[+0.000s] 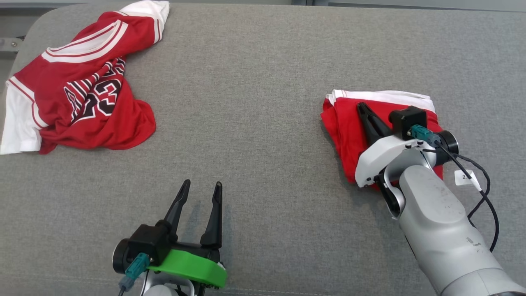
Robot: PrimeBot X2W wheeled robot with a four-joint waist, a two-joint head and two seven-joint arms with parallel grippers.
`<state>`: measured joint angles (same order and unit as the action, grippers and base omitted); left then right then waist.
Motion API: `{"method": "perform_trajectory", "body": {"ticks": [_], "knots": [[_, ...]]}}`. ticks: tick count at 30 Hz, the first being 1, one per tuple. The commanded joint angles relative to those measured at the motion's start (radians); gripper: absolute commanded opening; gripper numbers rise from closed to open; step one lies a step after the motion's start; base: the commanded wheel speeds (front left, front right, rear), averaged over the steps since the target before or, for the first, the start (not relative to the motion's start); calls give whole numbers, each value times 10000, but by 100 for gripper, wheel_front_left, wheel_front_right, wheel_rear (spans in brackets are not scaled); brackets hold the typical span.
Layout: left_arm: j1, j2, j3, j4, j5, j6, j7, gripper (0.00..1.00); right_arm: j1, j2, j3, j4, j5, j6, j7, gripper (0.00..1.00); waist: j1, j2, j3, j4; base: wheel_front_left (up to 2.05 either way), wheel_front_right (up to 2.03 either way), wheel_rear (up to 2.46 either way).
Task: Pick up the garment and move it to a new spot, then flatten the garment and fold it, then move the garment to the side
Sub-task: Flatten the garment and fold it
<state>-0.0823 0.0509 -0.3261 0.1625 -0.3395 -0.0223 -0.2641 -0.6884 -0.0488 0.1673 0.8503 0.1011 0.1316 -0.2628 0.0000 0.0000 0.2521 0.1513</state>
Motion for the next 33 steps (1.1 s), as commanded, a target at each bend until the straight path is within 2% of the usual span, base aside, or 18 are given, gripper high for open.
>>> {"method": "perform_trajectory", "body": {"ticks": [1, 7, 14, 15, 16, 17, 18, 19, 26, 33], "knots": [[-161, 3, -17, 7, -84, -13, 2, 100, -153, -33, 15, 152, -117, -18, -29, 0, 0, 0, -28, 125, 0, 0, 0], [-133, 4, -117, 2, -265, 105, 2, 100, -628, -32, 350, 851, -108, -17, -31, 0, 0, 0, -158, 346, 0, 0, 0], [204, 2, 168, -79, -217, 197, 1, 100, -122, -34, 795, -169, 289, -17, -29, 0, 0, 0, -541, 182, 0, 0, 0], [272, 4, 244, -99, -186, 205, 1, 100, 62, -33, 781, -459, 243, -17, -31, 16, 0, 0, -643, 129, 0, 0, 0], [344, 4, 319, -117, -172, 215, 1, 100, 270, -30, 760, -757, 180, -18, -29, 42, 0, 0, -731, 75, 0, 0, 0], [409, 4, 406, -118, -160, 222, 1, 100, 497, -28, 725, -1076, 61, -17, -29, 81, 0, 0, -821, 20, 0, 0, 0], [409, 4, 406, -118, -160, 222, 1, 100, 497, -28, 725, -1076, 61, -17, -29, 81, 0, 0, -821, 20, 0, 0, 0], [466, 4, 499, -127, -142, 224, 0, 100, 725, -28, 666, -1385, -100, -17, -29, 100, 0, 0, -902, -34, 0, 0, 0], [803, 3, 971, -145, 50, 150, 1, 100, 2709, -329, 124, -3674, -999, -18, -29, 100, 0, 0, -1408, -392, 0, 0, 0], [1156, 41, 1382, -26, 336, -21, 1, 100, 4546, -914, -546, -5471, -1087, -18, -31, 100, 0, 0, -1909, -812, 0, 0, 0]]}}
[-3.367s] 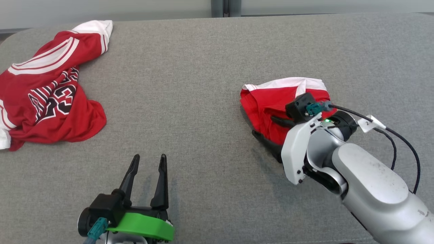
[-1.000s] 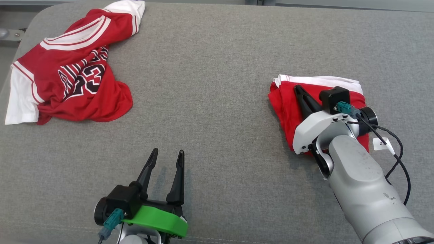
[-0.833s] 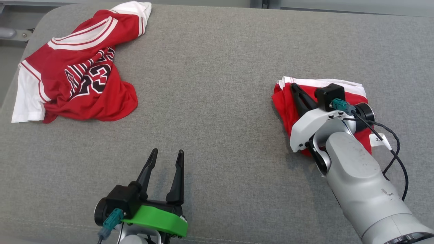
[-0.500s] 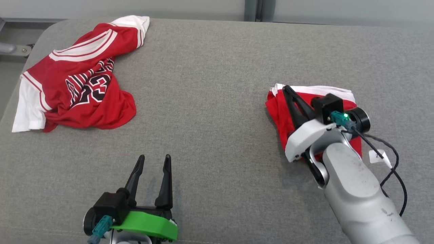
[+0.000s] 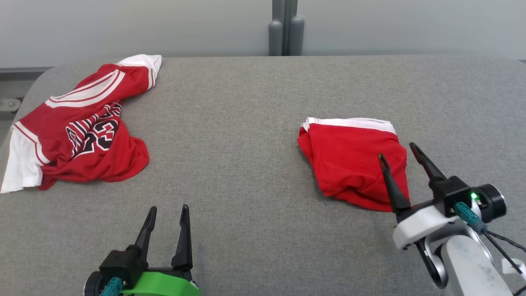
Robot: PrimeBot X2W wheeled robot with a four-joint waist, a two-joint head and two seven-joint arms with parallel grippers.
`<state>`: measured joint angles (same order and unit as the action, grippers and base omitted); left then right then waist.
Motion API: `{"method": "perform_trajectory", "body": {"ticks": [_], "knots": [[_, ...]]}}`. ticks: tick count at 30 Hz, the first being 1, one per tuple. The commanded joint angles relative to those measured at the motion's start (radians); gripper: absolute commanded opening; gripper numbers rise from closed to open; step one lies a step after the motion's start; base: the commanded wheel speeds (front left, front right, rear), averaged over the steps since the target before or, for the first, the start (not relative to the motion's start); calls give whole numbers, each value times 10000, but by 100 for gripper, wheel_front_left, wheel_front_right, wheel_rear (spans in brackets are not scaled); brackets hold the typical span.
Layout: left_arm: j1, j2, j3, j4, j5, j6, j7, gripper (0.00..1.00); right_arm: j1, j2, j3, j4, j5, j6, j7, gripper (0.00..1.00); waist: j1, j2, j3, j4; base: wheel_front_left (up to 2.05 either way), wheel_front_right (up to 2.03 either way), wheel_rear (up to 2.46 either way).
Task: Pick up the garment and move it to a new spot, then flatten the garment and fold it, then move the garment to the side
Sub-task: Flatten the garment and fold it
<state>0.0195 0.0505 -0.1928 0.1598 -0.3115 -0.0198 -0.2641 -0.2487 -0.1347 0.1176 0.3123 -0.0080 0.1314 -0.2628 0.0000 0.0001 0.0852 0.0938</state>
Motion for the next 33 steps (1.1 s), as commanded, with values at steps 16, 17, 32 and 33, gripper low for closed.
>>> {"method": "perform_trajectory", "body": {"ticks": [16, 17, 32, 33], "knots": [[691, 141, 1015, 606, 608, -734, 1, 100, 3030, -270, -1751, -1122, 9, -17, -30, 100, 0, -1, -831, -578, 0, 0, 0], [749, 138, 1094, 645, 631, -770, 1, 100, 3117, -265, -1810, -1064, 49, -15, -30, 100, 0, -1, -859, -584, 0, 0, 0], [1030, 58, 2418, 708, 866, -961, 1, 100, 3211, -42, -2418, -1276, 326, -17, -30, 100, 0, -1, -1034, -406, 0, 0, 0], [1040, 55, 2475, 708, 879, -964, 1, 100, 3179, -39, -2426, -1272, 324, -15, -30, 100, 0, -1, -1032, -395, 0, 0, 0]]}}
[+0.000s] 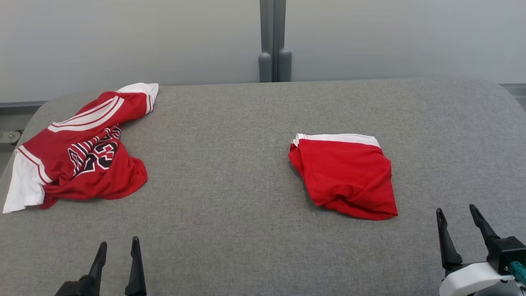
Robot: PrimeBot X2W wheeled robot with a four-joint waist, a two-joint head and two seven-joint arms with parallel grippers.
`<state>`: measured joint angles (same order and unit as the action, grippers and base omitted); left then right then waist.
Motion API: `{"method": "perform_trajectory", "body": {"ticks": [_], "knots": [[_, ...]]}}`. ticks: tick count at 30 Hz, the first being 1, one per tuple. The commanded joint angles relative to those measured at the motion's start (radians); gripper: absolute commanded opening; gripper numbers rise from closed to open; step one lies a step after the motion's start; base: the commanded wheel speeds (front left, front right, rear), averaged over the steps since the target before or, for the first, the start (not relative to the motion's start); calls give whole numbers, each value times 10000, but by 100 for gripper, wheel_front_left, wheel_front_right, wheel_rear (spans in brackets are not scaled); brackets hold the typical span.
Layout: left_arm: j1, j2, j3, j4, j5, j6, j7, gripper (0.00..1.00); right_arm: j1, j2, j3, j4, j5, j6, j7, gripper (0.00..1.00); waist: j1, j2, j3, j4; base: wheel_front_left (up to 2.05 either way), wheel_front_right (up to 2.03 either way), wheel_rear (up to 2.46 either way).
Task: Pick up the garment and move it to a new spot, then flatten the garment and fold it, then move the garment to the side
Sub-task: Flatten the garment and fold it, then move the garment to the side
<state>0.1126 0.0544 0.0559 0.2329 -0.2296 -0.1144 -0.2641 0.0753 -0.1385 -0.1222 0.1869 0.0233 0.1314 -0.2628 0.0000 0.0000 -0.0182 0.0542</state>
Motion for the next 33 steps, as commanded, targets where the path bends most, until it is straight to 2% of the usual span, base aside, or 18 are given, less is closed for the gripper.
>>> {"method": "perform_trajectory", "body": {"ticks": [1, 15, 18, 21, 23, 28, 33], "knots": [[118, 14, 38, -21, 75, -38, 1, 100, -89, 7, -32, -22, 9, -17, -30, 100, 0, 0, 3, 10, 0, 0, 0], [205, -25, 21, -37, 140, -133, 1, 100, -322, 50, 53, -155, 46, -15, -30, 100, 0, 0, 76, 23, 0, 0, 0], [227, -28, 3, -56, 38, -138, 1, 100, -490, -62, 272, -198, 334, -15, -30, 100, 0, 0, 102, 1, 0, 0, 0], [226, -31, -154, -111, -93, -114, 1, 100, -930, -339, 520, 262, 1019, -17, 16, 100, 0, 0, 199, -12, 0, 0, 0], [127, -28, -279, -185, -170, -67, 1, 100, -1614, -592, 681, 547, 1649, -15, 705, 100, 0, 0, 390, -12, 0, 0, 0], [-251, -26, -738, -278, -334, 18, 1, 100, -3440, -1356, 1439, 1092, 3140, -15, 3637, 100, 0, 0, 1049, 52, 0, 0, 0], [-698, -26, -1183, -102, -255, -26, 1, 100, -5068, -1362, 1936, 2199, 3892, -12, 6145, 100, 0, 0, 1701, 240, 0, 0, 0]]}}
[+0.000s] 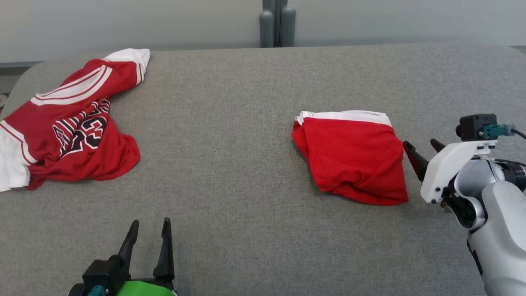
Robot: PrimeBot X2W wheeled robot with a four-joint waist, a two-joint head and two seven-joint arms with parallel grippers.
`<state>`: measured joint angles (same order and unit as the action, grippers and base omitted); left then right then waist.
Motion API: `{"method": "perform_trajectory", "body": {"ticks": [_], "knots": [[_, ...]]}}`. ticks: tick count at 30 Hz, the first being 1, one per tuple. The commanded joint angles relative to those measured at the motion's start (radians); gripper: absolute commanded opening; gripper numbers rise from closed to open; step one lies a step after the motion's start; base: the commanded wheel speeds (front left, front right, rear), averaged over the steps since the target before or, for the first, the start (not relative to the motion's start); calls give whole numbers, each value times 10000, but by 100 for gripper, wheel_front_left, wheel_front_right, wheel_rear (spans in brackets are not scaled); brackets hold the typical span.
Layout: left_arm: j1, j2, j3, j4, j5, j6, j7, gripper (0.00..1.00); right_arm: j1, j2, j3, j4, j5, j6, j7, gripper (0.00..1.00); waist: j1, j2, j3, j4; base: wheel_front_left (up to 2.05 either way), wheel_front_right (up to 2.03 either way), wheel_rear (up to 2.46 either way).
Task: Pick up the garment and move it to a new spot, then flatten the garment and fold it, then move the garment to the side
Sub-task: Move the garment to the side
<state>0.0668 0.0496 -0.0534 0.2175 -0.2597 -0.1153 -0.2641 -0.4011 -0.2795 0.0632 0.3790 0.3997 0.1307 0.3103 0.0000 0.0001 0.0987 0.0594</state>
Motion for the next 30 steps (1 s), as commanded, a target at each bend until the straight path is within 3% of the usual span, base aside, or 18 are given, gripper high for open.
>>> {"method": "perform_trajectory", "body": {"ticks": [1, 6, 17, 30], "knots": [[-363, 21, -183, 75, 67, -33, 1, 100, -552, 79, 144, 566, 244, -4, 810, 100, 0, -1, 651, 256, 0, 0, 0], [-859, 23, -545, 220, 80, -67, 1, 100, -1480, 128, 176, 1939, 366, -3, 1726, 100, 0, -1, 1025, 663, 0, 0, 0], [-1134, 23, -632, 242, 28, -89, 2, 100, -2060, 216, 317, 3511, 893, -3, 1603, 100, 0, -1, 1156, 1026, 0, 0, 0], [-1163, 22, -707, 168, -88, -22, 2, 100, -2246, -230, 673, 4476, 1346, -12, 1307, 100, 0, -1, 1074, 994, 0, 0, 0]]}}
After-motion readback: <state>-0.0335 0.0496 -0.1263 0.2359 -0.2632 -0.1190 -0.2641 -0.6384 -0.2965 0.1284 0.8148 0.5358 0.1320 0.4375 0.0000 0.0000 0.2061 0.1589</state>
